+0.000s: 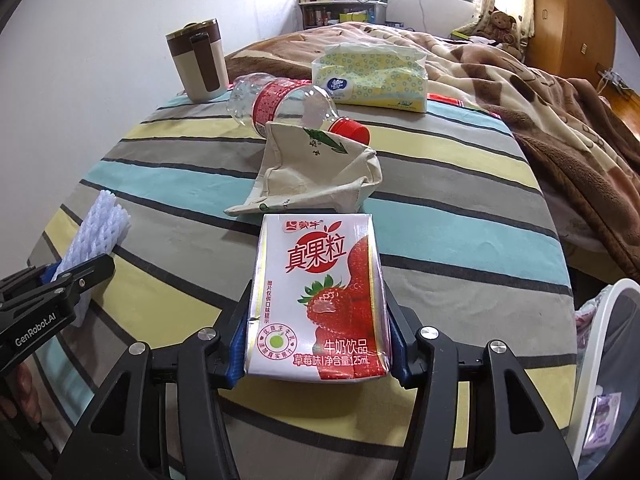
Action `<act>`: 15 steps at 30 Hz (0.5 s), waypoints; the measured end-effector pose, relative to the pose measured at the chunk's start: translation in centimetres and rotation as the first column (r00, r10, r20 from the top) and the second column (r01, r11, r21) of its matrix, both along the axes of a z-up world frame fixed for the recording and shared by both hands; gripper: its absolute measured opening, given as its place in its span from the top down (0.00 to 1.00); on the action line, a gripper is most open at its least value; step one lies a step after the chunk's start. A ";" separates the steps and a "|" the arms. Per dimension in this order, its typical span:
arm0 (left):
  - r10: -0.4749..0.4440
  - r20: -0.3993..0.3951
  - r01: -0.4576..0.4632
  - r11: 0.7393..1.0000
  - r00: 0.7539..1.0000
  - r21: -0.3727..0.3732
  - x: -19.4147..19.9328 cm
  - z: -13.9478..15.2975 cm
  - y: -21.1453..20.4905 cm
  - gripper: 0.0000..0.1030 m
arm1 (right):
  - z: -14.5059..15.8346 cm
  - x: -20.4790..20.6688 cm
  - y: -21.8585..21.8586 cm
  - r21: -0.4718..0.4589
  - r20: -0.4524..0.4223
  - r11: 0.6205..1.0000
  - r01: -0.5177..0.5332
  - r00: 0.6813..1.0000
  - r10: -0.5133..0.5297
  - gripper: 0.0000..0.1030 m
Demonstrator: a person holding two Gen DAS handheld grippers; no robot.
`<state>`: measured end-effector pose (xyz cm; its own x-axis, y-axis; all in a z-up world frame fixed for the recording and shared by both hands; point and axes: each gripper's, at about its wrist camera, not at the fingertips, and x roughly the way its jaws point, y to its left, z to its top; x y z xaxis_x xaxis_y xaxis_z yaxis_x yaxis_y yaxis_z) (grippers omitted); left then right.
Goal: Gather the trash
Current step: 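Grasp the white foam mesh sleeve with the left tool while the right tool grasps the strawberry milk carton, then carry the foam sleeve and strawberry carton over the white trash bin with both tools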
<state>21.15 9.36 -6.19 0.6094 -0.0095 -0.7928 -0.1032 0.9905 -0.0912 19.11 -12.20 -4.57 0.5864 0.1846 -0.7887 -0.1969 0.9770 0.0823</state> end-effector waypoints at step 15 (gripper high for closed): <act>-0.049 0.084 0.049 0.999 0.995 -0.005 -3.7 3.4 -2.2 0.72 | 2.9 -3.2 -2.7 0.069 0.078 0.997 0.038 0.996 -0.043 0.46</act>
